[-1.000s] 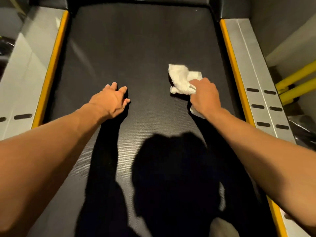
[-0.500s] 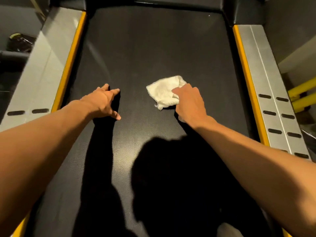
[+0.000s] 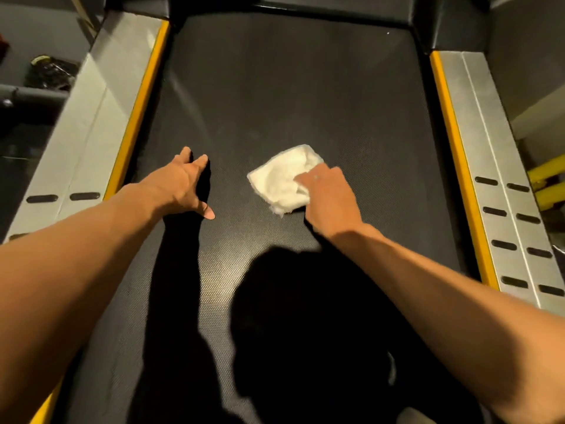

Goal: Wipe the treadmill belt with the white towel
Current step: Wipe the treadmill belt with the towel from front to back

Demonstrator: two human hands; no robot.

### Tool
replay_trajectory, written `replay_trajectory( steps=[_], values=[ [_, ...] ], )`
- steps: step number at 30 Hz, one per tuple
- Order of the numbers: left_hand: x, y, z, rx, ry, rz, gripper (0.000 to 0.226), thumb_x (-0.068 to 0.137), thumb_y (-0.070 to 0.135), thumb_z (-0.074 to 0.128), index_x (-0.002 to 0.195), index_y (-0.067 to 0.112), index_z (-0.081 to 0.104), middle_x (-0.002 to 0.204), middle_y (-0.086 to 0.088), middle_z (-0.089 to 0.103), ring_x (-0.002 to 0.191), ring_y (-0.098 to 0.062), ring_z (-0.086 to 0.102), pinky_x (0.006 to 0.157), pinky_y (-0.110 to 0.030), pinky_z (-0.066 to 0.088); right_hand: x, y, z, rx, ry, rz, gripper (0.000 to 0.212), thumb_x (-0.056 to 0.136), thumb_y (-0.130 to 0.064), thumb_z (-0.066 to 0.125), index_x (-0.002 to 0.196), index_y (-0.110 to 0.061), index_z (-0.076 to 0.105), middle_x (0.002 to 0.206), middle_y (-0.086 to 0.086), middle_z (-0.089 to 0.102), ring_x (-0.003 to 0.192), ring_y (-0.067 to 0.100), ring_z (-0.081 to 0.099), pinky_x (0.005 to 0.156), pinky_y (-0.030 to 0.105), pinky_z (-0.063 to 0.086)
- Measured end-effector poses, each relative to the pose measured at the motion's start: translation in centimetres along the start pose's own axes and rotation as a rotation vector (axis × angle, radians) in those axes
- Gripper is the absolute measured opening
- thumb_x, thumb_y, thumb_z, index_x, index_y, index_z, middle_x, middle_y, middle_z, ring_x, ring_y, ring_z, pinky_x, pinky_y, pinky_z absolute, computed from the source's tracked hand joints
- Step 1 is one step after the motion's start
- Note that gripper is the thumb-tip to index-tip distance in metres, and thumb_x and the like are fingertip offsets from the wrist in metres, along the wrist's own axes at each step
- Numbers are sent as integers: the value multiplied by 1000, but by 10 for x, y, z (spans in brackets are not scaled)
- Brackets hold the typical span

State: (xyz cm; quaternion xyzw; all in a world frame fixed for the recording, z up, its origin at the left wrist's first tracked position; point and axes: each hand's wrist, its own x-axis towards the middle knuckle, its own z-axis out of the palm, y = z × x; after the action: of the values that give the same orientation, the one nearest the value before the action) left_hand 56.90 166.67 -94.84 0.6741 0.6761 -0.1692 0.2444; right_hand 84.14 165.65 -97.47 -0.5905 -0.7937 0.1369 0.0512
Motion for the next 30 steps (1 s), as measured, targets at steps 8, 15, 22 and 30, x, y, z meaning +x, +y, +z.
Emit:
replay_trajectory(
  steps=[8, 15, 22, 30],
  values=[
    [-11, -11, 1, -31, 36, 24, 113, 64, 47, 83, 153, 20, 19, 161, -15, 8, 144, -32, 24, 115, -38, 25, -2, -21, -8, 130, 58, -56, 47, 71, -3, 46, 109, -23, 66, 111, 7, 58, 99, 32, 51, 71, 33, 39],
    [-19, -16, 1, -38, 63, 6, 103, 69, 52, 77, 151, 17, 26, 160, -14, 11, 142, -35, 28, 114, -42, 29, 0, -44, 21, 5, -67, -129, 35, 79, -11, 45, 102, -30, 63, 104, 1, 63, 96, 31, 56, 75, 36, 48],
    [-37, -40, 5, -72, 321, 66, 60, 81, 19, 74, 135, 8, 50, 135, -18, 53, 124, -37, 49, 103, -46, 42, -3, -63, -7, 52, -33, -151, 40, 79, -6, 51, 112, -23, 65, 115, 1, 65, 106, 26, 57, 88, 32, 42],
    [-39, -61, 13, 36, 301, -34, 61, 82, 40, 71, 133, 12, 52, 131, -17, 43, 126, -35, 40, 99, -53, 44, -6, -77, 9, 68, -244, -197, 52, 84, -10, 51, 131, -31, 53, 138, 1, 49, 124, 27, 42, 101, 40, 40]
  ],
)
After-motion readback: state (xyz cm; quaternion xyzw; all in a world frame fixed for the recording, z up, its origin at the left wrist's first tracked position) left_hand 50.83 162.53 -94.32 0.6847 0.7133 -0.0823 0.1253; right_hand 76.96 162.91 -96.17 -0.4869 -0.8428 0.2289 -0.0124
